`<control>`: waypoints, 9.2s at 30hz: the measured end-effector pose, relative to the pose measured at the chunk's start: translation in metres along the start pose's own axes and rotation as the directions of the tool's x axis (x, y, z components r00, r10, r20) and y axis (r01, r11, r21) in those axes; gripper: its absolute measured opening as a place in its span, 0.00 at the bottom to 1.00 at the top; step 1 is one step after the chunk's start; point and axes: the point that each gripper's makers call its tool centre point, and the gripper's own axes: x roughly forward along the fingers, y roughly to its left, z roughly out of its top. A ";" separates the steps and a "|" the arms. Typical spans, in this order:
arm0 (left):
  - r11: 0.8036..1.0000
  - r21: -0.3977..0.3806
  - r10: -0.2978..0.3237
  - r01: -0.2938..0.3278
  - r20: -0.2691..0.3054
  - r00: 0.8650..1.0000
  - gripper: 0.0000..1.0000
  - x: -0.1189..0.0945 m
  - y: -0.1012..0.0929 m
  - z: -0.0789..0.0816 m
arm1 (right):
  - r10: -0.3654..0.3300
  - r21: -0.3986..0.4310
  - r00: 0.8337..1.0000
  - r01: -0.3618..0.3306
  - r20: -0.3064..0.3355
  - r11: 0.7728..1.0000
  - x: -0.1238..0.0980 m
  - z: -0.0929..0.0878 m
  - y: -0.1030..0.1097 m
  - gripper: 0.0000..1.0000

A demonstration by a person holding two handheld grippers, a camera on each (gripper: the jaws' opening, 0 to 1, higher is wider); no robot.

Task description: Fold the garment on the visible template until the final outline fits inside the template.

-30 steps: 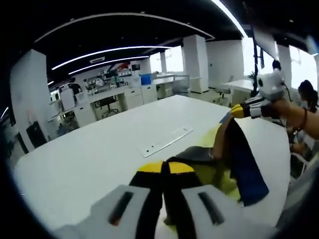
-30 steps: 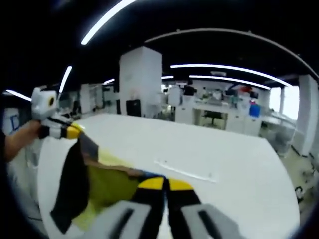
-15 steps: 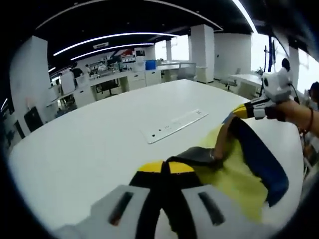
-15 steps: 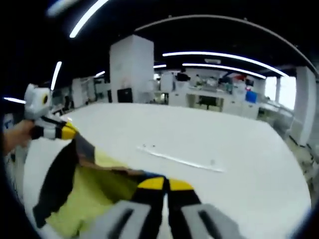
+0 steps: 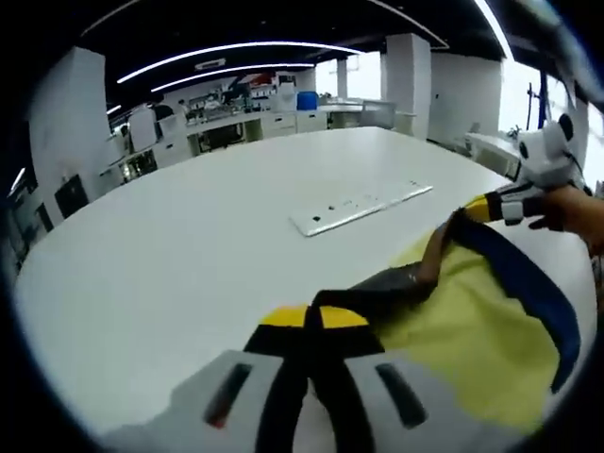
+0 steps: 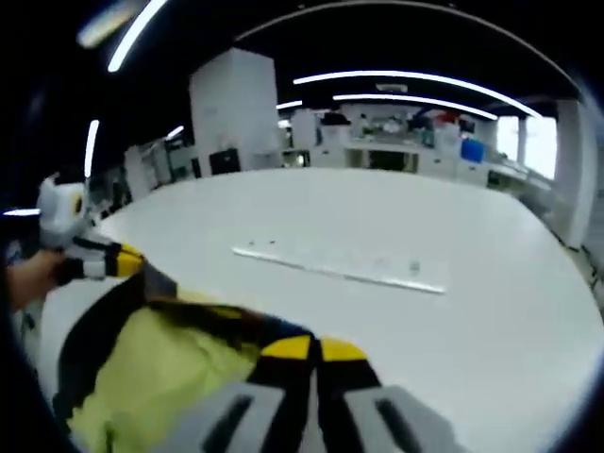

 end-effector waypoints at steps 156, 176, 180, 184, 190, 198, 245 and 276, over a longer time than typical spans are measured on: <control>0.968 0.020 0.250 -0.250 -0.152 0.956 0.00 -0.118 0.130 -0.118 | -0.408 -0.274 0.873 0.337 -0.266 0.901 -0.147 -0.082 -0.156 0.00; 0.946 0.099 0.321 -0.310 -0.126 0.939 0.18 -0.126 0.153 -0.101 | -0.437 -0.246 0.864 0.379 -0.252 0.892 -0.150 -0.080 -0.170 0.10; 0.956 0.104 0.283 -0.275 -0.078 0.956 0.33 -0.131 0.138 -0.086 | -0.358 -0.132 0.898 0.334 -0.255 0.933 -0.152 -0.081 -0.160 0.27; 0.967 0.102 0.239 -0.232 -0.061 0.969 0.46 -0.138 0.115 -0.078 | -0.312 -0.088 0.921 0.300 -0.232 0.950 -0.156 -0.077 -0.151 0.39; 0.984 0.087 0.161 -0.156 -0.051 0.986 0.63 -0.145 0.088 -0.081 | -0.169 -0.074 0.968 0.158 -0.185 0.985 -0.161 -0.067 -0.117 0.62; 0.994 0.094 0.054 -0.051 -0.030 0.998 0.75 -0.162 0.045 -0.089 | 0.050 -0.072 0.987 -0.062 -0.154 0.995 -0.173 -0.062 -0.057 0.78; 0.941 0.062 -0.327 0.333 -0.097 0.940 0.32 -0.196 -0.132 -0.159 | 0.360 -0.460 0.834 -0.536 -0.417 0.708 -0.188 -0.157 0.056 0.33; 0.939 0.006 -0.341 0.343 -0.099 0.935 0.02 -0.188 -0.150 -0.155 | 0.332 -0.465 0.845 -0.514 -0.420 0.721 -0.178 -0.154 0.057 0.00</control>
